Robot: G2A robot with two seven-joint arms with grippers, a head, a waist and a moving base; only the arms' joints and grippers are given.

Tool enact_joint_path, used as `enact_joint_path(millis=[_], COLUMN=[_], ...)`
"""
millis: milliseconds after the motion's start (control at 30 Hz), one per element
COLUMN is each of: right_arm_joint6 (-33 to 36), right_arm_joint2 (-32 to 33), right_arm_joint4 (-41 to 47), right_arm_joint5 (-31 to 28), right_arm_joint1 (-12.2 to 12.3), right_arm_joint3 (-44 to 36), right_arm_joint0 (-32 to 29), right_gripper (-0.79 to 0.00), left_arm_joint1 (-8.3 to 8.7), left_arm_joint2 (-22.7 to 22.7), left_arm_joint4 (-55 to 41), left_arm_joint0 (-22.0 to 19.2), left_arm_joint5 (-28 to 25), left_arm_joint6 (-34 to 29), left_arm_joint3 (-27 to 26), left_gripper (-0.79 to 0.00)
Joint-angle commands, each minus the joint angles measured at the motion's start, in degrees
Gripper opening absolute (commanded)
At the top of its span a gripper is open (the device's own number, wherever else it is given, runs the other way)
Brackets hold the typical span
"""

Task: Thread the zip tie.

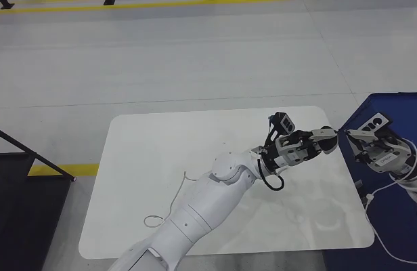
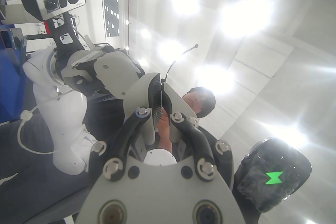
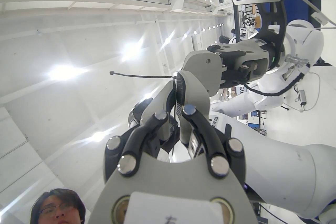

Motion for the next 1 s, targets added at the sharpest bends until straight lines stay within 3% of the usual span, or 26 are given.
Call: enact_joint_path(millis=[0,700,967], right_arm_joint6=[0.18,-0.37,-0.76], right_arm_joint2=[0.11,2.98,4.37], right_arm_joint4=[-0.15,3.02,4.3], right_arm_joint5=[0.09,0.26,0.81], right_arm_joint1=[-0.03,-0.63,-0.8], right_arm_joint3=[-0.01,0.89,1.03], right_arm_joint0=[-0.07,-0.51,-0.28], right_gripper=[-0.785,-0.785,-0.785], left_arm_joint1=[-0.1,-0.68,-0.22], left_arm_joint2=[-0.19,-0.9,-1.06], left_arm_joint4=[0.12,4.25,10.29], left_arm_joint0=[-0.01,1.05,0.47], left_arm_joint5=[0.05,2.09,5.1], left_arm_joint6=[-0.2,-0.29,1.2], left_arm_joint3=[0.19,0.38,0.86], left_gripper=[-0.785,-0.785,-0.785])
